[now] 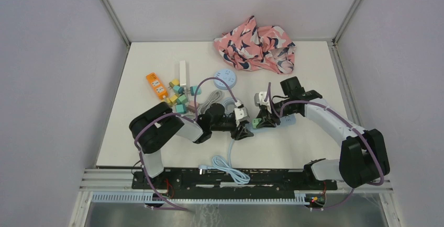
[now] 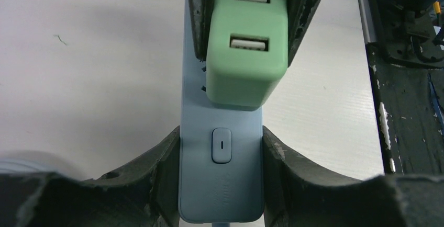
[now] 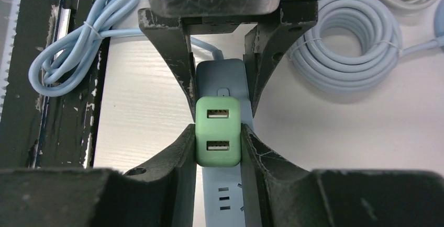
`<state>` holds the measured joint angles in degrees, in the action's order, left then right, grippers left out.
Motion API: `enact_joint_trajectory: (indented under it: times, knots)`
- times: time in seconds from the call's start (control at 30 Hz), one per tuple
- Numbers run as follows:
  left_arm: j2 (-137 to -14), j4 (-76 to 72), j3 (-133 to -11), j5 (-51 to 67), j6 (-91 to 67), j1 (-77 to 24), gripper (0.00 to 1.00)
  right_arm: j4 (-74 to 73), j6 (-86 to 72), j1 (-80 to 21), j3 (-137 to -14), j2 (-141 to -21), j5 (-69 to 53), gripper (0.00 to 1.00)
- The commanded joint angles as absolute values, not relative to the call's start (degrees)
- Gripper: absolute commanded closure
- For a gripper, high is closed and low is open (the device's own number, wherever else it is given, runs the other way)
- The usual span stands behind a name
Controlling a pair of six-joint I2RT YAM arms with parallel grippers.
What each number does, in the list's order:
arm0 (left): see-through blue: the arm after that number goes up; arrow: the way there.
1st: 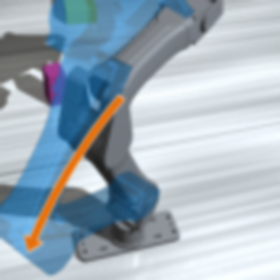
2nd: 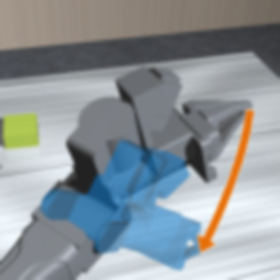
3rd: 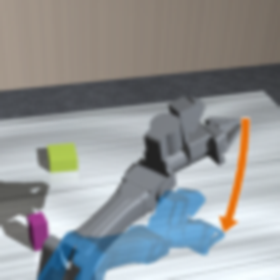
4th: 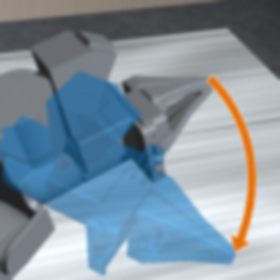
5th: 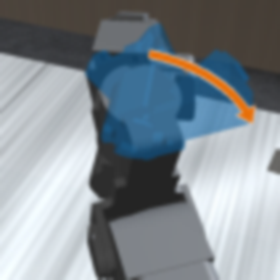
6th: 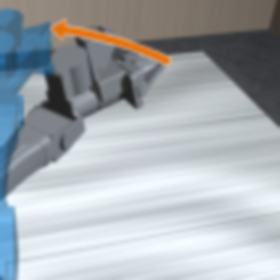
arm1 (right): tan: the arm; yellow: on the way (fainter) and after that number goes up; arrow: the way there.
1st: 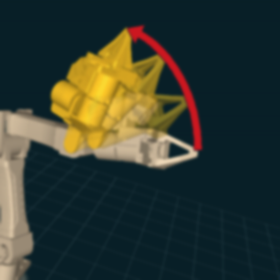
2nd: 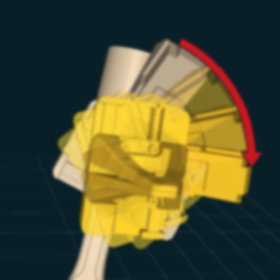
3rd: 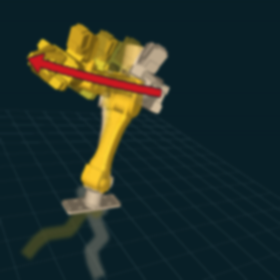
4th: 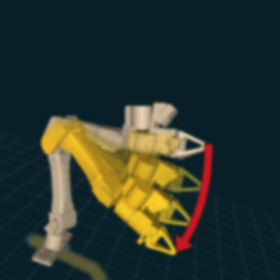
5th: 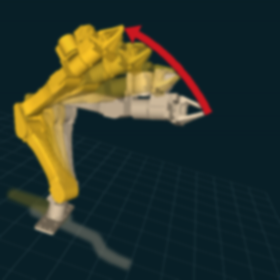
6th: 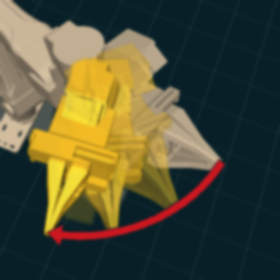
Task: Pull the plug off the socket
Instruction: Remove the plug from the socket.
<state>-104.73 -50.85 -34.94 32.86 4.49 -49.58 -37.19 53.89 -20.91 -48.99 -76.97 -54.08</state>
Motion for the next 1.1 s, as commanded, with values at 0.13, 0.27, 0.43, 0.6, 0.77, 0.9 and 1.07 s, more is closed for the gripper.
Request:
enact_joint_trajectory:
  times: [0.13, 0.27, 0.43, 0.6, 0.77, 0.9, 1.07]
  knots:
    - [-105.1, -48.7, -35.5, 31.0, 3.1, -46.8, 0.97, -67.2, 89.1, -16.9, -54.9, -74.0, -66.5, 1.0]
    - [-106.0, -46.0, -37.5, 30.9, 3.2, -46.8, 0.97, -80.3, 100.3, -17.1, -60.0, -79.3, -70.7, 1.0]
    - [-108.1, -42.4, -41.3, 28.6, 2.1, -46.8, 0.97, -79.3, 91.9, -15.7, -63.7, -80.6, -70.2, 1.0]
    - [-109.7, -38.5, -45.0, 26.9, -1.8, -46.8, 0.85, -69.5, 77.3, -12.4, -62.7, -77.7, -68.5, 1.0]
    - [-108.7, -39.7, -44.6, 23.8, -4.0, -47.1, 0.54, -56.1, 62.1, -10.8, -59.8, -74.1, -65.4, 0.99]
    - [-105.3, -40.9, -42.3, 21.9, -4.6, -47.1, 0.38, -53.1, 58.3, -10.3, -59.2, -73.3, -64.6, 0.99]
    - [-100.2, -41.4, -39.4, 21.3, -4.6, -47.1, 0.29, -53.0, 57.3, -10.0, -59.3, -73.6, -65.8, 0.99]
